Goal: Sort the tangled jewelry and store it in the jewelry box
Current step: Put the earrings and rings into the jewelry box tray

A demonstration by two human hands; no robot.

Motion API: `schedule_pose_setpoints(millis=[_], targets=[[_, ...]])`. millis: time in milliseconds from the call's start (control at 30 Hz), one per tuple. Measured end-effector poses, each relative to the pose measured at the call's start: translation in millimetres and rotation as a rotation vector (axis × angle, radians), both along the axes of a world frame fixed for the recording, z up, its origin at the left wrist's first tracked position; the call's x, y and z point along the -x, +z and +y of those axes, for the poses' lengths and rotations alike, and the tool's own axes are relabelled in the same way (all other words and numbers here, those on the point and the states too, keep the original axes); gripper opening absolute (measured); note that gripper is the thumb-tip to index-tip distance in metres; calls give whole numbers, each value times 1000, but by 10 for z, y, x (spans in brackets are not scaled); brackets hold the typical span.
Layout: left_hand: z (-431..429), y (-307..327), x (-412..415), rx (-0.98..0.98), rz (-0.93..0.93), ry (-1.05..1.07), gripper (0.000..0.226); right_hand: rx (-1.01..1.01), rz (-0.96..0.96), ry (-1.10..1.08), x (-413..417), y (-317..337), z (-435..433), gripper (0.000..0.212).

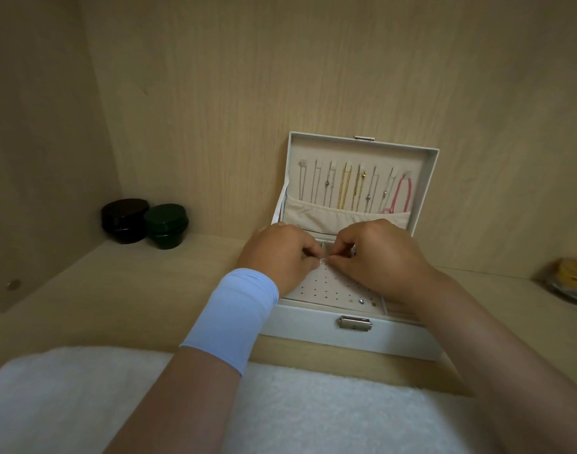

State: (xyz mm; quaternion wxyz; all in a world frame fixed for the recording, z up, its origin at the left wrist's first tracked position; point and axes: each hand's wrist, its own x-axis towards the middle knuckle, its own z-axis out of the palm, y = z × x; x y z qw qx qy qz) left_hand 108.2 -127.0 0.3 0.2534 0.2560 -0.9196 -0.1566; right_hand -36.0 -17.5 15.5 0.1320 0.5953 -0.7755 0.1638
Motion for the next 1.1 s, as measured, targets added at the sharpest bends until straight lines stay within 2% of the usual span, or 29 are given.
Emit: schedule_pose_setpoints(millis=[333, 600, 733, 867, 967, 1100], targets=[[-23, -29, 3, -67, 31, -4, 13, -62, 13, 53, 2, 20, -17, 7], [-26, -45, 4, -61, 29, -23, 14, -159, -112, 122, 45, 94, 39, 13], [-17, -42, -2, -45, 23, -26, 15, -144, -174, 64, 94, 108, 66, 23], [-6, -30, -22, -32, 0, -27, 17, -191, -189, 98, 73, 84, 70, 32], [22, 5, -41, -5, 9, -34, 22, -110, -247, 90, 135, 135, 131, 27], [138, 131, -2, -81, 164, -79, 23, 4, -325, 44, 409, 344, 437, 20]])
